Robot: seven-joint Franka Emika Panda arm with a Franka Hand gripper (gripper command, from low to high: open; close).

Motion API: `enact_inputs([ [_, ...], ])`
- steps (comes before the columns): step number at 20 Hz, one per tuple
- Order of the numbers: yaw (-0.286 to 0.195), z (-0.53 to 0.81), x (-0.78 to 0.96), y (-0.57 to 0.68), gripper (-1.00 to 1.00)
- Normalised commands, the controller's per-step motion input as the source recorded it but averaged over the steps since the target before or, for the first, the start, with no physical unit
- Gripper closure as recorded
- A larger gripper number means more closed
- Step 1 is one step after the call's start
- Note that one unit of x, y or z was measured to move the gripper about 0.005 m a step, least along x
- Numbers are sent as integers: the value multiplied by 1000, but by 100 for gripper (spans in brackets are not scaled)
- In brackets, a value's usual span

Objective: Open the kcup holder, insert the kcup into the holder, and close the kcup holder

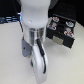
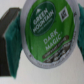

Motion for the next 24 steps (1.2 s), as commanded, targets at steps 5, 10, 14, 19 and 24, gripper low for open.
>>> enact_inputs([
  [5,41,810,26,475,100],
  [10,87,749,6,489,100],
  [14,94,687,-16,485,100],
  [19,84,540,-90,483,100],
  [24,81,417,-166,494,100],
])
